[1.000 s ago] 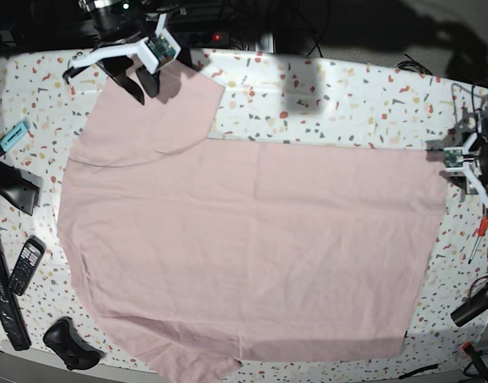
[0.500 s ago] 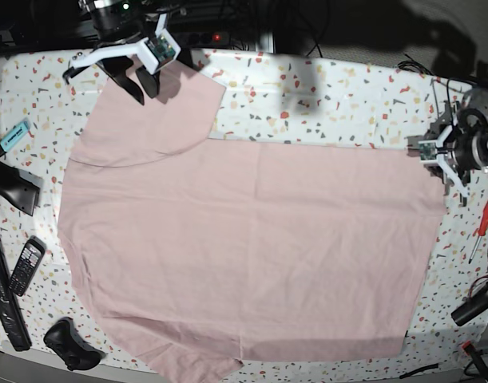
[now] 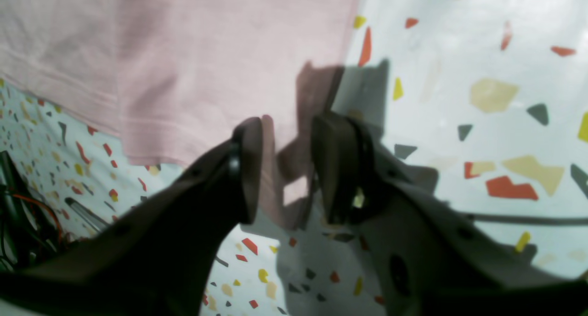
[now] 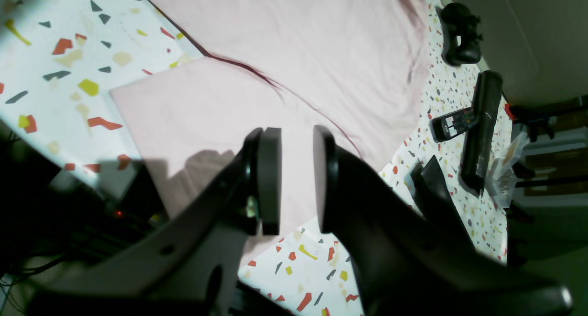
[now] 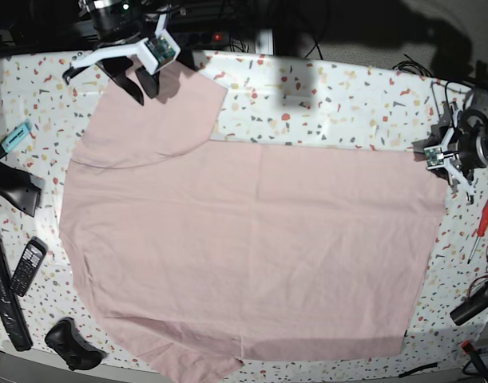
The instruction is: Fold the T-shirt properly
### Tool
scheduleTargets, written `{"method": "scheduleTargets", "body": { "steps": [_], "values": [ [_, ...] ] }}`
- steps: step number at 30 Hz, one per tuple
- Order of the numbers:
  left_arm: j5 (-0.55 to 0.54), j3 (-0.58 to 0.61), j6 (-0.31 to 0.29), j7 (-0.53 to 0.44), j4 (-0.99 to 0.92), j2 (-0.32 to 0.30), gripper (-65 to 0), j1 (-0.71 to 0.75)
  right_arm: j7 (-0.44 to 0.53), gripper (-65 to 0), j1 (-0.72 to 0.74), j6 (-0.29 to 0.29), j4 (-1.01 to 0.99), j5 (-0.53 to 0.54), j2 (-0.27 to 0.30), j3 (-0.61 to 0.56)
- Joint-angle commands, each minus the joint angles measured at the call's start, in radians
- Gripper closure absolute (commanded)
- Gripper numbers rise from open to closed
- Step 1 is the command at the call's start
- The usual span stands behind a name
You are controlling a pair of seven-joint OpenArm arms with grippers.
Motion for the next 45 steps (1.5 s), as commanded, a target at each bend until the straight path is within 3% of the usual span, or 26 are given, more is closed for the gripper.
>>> {"method": "scheduleTargets", "body": {
  "steps": [1, 4, 9, 17, 22, 25, 33, 38, 45],
  "values": [
    [0.035, -0.006, 0.120, 0.066, -0.012, 0.009, -20.3, -0.027, 0.019, -12.2, -0.008, -0.012, 0.017, -0.019, 0.006, 0.002],
    [-0.003, -0.006, 0.095, 0.065, -0.007, 0.008, -20.2, -0.030, 0.019, -12.2, -0.008, -0.012, 0.017, -0.019, 0.006, 0.002],
    [-0.004, -0.006, -0.122, 0.055, 0.028, -0.013, -20.2, -0.029, 0.019, -12.2, -0.008, -0.011, 0.017, -0.019, 0.006, 0.002],
    [-0.004, -0.006, -0.122, 0.055, 0.153, -0.126, -20.2, -0.029, 0.024, -12.2, -0.002, -0.012, 0.017, -0.018, 0.006, 0.002],
    [-0.004, -0.006, -0.122, 0.056, 0.152, -0.133, -20.2, -0.029, 0.023, -12.2, -0.003, -0.012, 0.017, -0.018, 0.006, 0.002],
    [0.000, -0.006, -0.086, 0.060, 0.152, -0.119, -20.2, -0.029, 0.023, -12.2, -0.003, -0.012, 0.017, -0.018, 0.006, 0.002],
    [0.069, -0.005, -0.058, 0.052, 0.066, -0.037, -20.2, -0.030, 0.008, -12.2, -0.003, -0.012, 0.017, -0.019, 0.006, 0.002],
    [0.069, -0.005, 0.028, 0.039, -0.020, 0.020, -20.2, -0.034, 0.011, -12.2, -0.003, -0.012, 0.017, -0.019, 0.006, 0.002],
    [0.068, -0.005, 0.027, 0.036, -0.101, 0.067, -20.2, -0.084, 0.011, -12.2, -0.003, -0.012, 0.017, -0.018, 0.006, 0.002]
  ]
}}
